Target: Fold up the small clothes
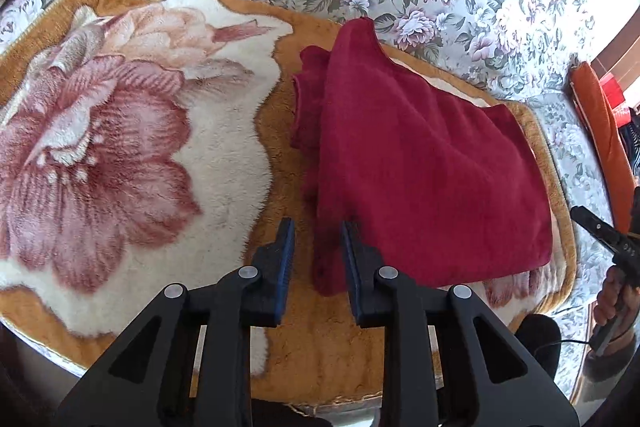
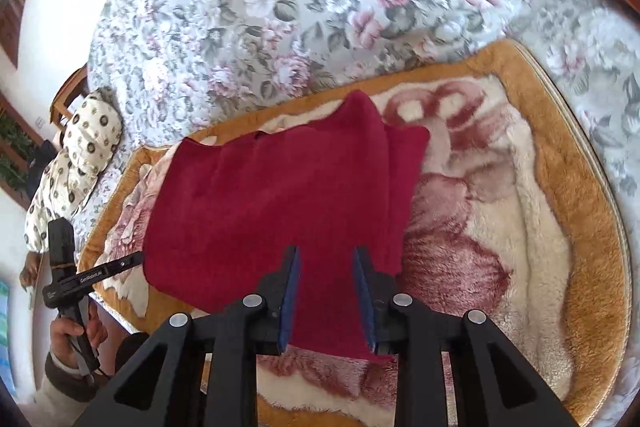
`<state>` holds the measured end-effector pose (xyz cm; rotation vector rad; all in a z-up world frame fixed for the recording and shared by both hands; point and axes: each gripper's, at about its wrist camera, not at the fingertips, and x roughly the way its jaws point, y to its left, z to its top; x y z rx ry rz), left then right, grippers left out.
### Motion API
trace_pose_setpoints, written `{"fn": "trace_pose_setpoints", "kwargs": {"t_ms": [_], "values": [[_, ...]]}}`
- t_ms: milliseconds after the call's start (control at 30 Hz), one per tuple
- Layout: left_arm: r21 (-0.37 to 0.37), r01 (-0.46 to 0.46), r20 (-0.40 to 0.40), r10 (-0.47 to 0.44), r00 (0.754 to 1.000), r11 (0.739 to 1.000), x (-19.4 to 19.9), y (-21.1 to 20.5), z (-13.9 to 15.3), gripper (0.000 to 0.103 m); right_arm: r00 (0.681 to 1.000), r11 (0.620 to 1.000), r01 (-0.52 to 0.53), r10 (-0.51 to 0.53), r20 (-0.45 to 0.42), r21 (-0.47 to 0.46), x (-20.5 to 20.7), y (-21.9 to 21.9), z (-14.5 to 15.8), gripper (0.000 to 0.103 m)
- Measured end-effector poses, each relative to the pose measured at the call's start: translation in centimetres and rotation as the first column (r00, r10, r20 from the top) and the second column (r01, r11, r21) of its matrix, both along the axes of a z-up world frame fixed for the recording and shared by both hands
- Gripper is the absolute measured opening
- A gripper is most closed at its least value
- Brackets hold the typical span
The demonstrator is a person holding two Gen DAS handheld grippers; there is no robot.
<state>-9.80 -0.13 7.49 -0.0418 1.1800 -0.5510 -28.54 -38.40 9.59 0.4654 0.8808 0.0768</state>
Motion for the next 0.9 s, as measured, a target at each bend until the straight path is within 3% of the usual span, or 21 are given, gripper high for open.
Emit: {"fn": "trace_pose_setpoints", "kwargs": {"t_ms": [100,233,300,433,500,667,800,900], "values": [[-0.009,-0.004,-0.015,0.004,1.000,1.000,-0.5,0.7,0.1,0.022,0.991,0.991,-0.131,0.131,0.009,-0.012,0.9,4.0,0.6,0.027],[-0.001,0.016,-0.053,-0.016,0.998,1.000,-1.7,0.8,-0.6,0.022,0.948,0.948,-0.318,0.318,0.012,-0.022,2.5,11.0,-0.5,0.027],[0.018,0.042,-0.071,-0.041,0.997,0.999,-2.2,0.3,-1.1,0.022,0.934,0.934,-0.357,0.357,0.002,-0.021,3.3,13.4,-1.5,0.027],[0.021,0.082,-0.104,-0.079,0.991,0.996,-2.7,-0.5,-2.3,0.027,0.930,0.931,-0.365,0.365,-0.027,0.017,5.6,15.3,-3.5,0.027],[-0.008,0.073,-0.112,-0.074,0.991,0.997,-2.6,-0.7,-2.8,0.050,0.934,0.934,-0.353,0.355,-0.033,0.058,6.8,15.2,-4.3,0.027],[-0.048,0.070,-0.085,-0.074,0.994,0.996,-1.8,-1.4,-3.4,0.051,0.944,0.944,-0.327,0.328,-0.040,0.036,9.3,15.7,-4.8,0.027],[-0.030,0.062,-0.110,-0.065,0.992,0.998,-0.8,-1.2,-4.0,0.040,0.948,0.948,-0.319,0.319,0.002,0.006,11.8,16.7,-4.4,0.027],[-0.027,0.067,-0.114,-0.069,0.991,0.997,-0.6,-0.7,-4.0,0.038,0.938,0.939,-0.342,0.337,-0.079,-0.046,14.9,18.5,-6.6,0.027]]}}
